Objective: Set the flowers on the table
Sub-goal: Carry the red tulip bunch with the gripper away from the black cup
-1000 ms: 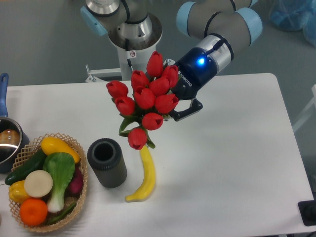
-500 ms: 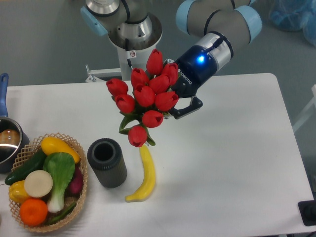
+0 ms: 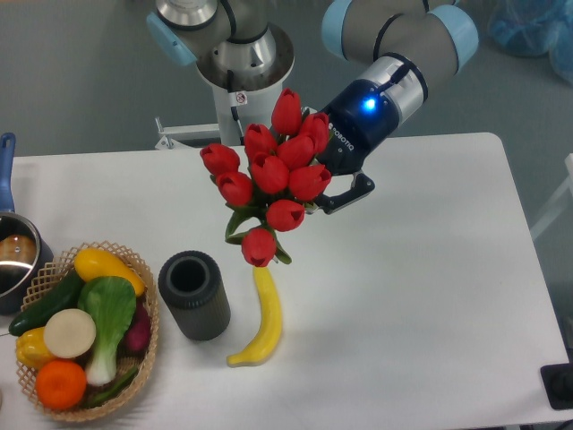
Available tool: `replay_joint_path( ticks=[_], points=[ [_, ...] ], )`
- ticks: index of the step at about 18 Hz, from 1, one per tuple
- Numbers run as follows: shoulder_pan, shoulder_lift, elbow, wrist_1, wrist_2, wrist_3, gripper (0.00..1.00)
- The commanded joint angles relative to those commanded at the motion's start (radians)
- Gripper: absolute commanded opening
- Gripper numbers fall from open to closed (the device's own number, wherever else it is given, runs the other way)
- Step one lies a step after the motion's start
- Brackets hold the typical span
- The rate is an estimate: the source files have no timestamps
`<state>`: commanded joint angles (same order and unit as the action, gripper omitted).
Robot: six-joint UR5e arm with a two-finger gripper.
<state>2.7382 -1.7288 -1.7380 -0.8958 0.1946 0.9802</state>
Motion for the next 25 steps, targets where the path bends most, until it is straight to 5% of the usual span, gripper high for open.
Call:
replay_joint_path(
  ticks=[6, 19, 25],
  points=[
    [0.011, 0.003, 0.012, 0.006, 0.068, 0.006, 0.55],
    [0.029, 0.009, 0.037, -0.003, 0.553, 0.083, 0.54],
    [0.028, -0.040, 0.041, -0.005, 0.755, 0.170, 0.52]
  ],
)
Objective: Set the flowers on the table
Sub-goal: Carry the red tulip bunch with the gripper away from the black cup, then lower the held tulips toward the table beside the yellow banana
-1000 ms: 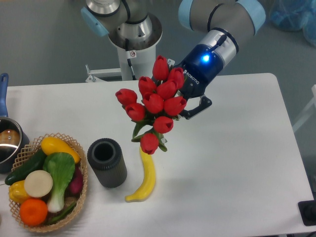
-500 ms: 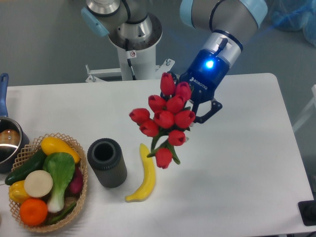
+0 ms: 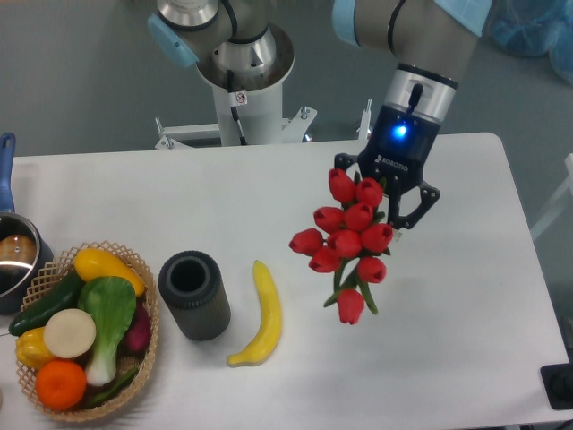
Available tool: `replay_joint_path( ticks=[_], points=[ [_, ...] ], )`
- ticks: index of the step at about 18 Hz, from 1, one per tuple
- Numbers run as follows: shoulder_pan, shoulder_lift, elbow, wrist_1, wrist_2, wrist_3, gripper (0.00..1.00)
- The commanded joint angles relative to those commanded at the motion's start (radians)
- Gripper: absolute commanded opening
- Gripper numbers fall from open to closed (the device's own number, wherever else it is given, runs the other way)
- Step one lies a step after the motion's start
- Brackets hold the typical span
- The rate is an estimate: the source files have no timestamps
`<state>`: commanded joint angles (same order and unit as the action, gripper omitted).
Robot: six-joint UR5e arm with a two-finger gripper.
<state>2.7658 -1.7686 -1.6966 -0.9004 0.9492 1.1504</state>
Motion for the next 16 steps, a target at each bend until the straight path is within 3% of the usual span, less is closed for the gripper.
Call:
replay_joint_path(
  ticks=[5, 7, 16],
  points=[
    [-0.003, -0.035, -0.018, 0.000, 0.118, 0.000, 0.52],
    [-0.002, -0.043, -0.052, 0.008, 0.126, 0.003, 0.52],
    [0.006, -0.086, -0.068, 0.009, 0.194, 0.002, 0.52]
  ],
)
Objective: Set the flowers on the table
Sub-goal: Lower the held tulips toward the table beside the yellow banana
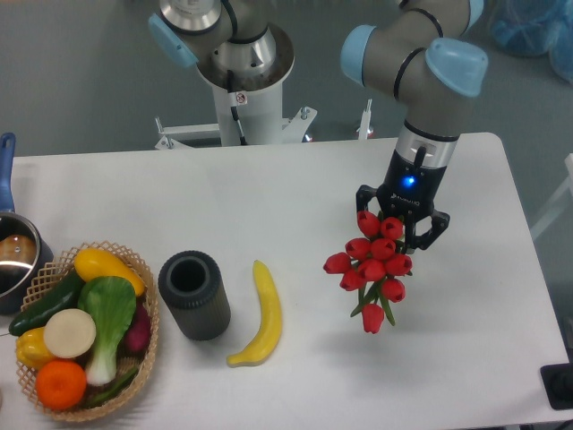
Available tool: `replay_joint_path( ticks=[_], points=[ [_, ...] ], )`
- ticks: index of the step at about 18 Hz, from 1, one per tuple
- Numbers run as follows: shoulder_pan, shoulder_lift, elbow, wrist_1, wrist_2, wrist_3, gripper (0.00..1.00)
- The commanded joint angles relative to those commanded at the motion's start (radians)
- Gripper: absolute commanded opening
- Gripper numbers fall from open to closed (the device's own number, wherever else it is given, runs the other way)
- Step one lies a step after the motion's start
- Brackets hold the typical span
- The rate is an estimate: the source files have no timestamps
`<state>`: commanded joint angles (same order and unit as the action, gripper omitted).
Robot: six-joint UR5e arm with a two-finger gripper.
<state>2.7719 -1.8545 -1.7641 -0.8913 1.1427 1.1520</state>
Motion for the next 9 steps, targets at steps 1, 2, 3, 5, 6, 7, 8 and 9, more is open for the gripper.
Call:
replay_joint_path(
  ticks=[1, 2, 3, 5, 6, 7, 8, 9],
  points=[
    [0.000, -0.009, 0.000, 0.000, 0.000, 0.002, 0.52],
    [0.000, -0.018, 0.000, 0.000, 0.000, 0.002, 0.52],
    [0.000, -0.025, 0.000, 0.000, 0.000, 0.002, 0.52],
    [0.000, -0.037, 0.000, 0.002, 0.000, 0.003, 0.52],
    [-0.002, -0.040, 0.000, 0.002, 0.000, 0.008, 0.52],
    [-0.002, -0.045, 0.000, 0.002, 0.000, 0.011, 0.52],
    [-0.002, -0.049, 0.000, 0.002, 0.000, 0.015, 0.52],
    [-0.002, -0.052, 0.000, 0.002, 0.000, 0.017, 0.52]
  ],
)
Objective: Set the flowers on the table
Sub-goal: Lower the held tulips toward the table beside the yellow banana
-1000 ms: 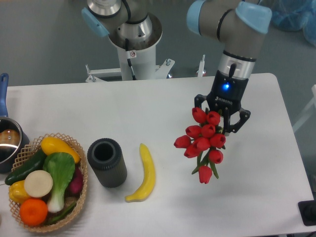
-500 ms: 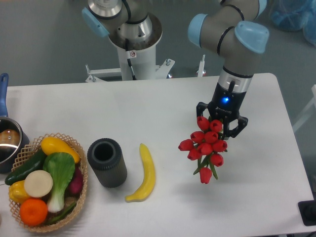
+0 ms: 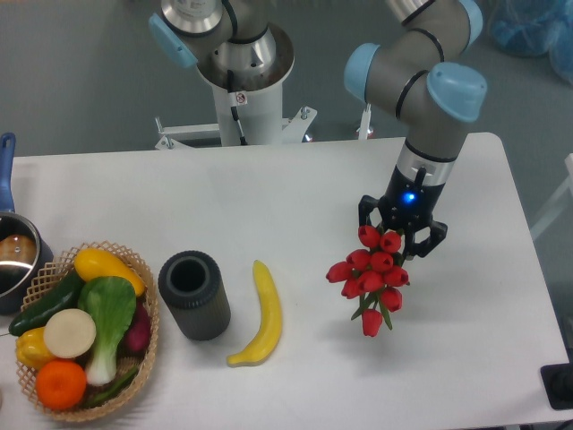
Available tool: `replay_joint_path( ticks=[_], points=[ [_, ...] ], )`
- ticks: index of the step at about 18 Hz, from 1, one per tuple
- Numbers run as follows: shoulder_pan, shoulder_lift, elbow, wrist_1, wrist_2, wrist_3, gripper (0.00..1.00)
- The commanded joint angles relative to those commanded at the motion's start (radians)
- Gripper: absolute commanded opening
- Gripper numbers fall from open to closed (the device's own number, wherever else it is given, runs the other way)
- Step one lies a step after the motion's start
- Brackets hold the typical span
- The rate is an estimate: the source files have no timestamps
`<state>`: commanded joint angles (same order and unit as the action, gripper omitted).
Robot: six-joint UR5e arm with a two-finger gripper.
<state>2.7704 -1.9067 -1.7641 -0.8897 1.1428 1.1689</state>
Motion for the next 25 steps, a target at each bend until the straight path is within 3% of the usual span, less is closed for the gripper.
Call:
replay_joint_path(
  ticks=[17, 25],
  points=[
    [-0.003, -0.045, -0.011, -0.002, 0.002, 0.005, 0.53],
    [-0.003, -0.046, -0.066, -0.003, 0.003, 0.006, 0.53]
  ],
)
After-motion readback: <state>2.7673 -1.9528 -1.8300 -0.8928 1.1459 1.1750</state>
